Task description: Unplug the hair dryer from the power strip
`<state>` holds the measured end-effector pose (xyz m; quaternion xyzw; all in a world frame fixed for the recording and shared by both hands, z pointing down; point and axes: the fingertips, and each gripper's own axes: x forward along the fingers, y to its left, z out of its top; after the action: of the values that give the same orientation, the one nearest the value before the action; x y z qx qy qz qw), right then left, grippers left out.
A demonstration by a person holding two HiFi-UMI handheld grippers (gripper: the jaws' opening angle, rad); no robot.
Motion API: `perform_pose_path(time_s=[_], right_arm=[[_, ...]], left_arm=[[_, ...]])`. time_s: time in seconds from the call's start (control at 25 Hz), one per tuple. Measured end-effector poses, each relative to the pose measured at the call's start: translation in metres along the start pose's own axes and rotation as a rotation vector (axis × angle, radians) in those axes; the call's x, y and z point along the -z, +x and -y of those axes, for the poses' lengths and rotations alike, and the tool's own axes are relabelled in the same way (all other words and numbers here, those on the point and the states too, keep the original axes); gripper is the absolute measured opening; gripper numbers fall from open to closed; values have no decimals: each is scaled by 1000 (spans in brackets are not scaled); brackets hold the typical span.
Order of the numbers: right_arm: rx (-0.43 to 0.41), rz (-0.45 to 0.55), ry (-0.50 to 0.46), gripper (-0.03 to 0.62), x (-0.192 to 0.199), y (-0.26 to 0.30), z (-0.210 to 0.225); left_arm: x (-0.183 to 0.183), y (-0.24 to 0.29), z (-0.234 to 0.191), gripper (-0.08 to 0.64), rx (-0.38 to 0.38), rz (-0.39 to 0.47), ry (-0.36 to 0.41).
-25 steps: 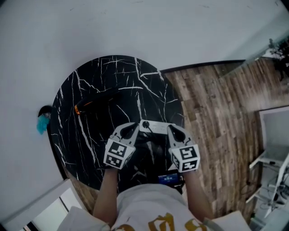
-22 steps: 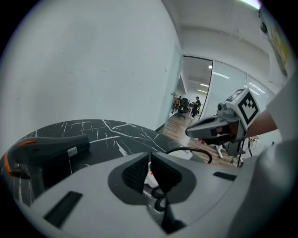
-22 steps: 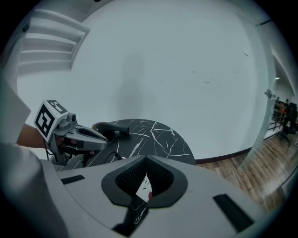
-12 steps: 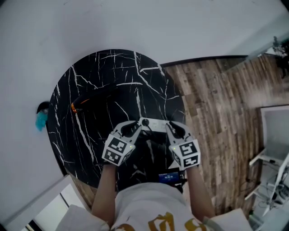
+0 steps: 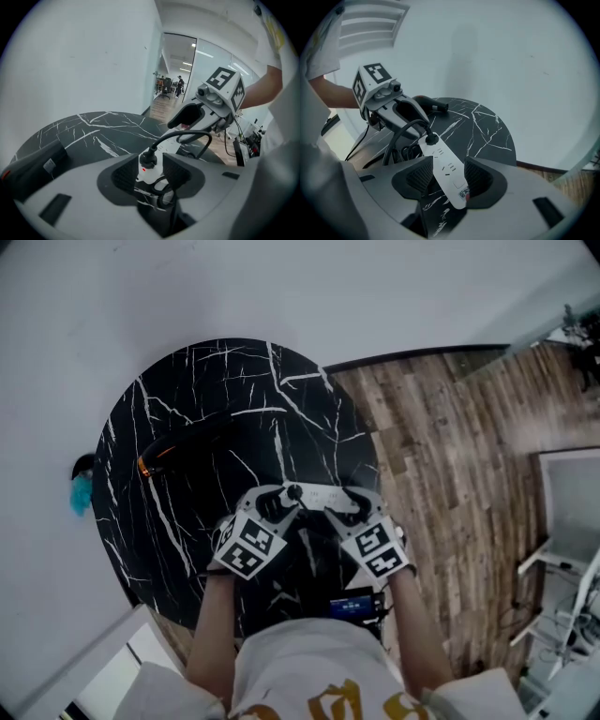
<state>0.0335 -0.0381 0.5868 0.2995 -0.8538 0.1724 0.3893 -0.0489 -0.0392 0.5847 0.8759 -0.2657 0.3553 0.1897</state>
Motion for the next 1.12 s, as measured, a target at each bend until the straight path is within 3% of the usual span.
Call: perform_pose_path(time_s=[0.2, 0.52, 0.88, 1.12], right_arm=[[-22, -62, -78, 192, 2, 7, 0], [-70, -123, -161, 190, 4, 21, -9], [-84, -142, -116, 190, 6, 25, -7], [-82, -147, -112, 190, 7, 24, -7]], left_arm=[[-7, 3, -8, 143, -21, -32, 79], [-9, 7, -8, 141, 25, -119, 205], [-3, 21, -4, 141, 88, -197, 320], [-4, 28, -5, 126, 108, -213, 331]])
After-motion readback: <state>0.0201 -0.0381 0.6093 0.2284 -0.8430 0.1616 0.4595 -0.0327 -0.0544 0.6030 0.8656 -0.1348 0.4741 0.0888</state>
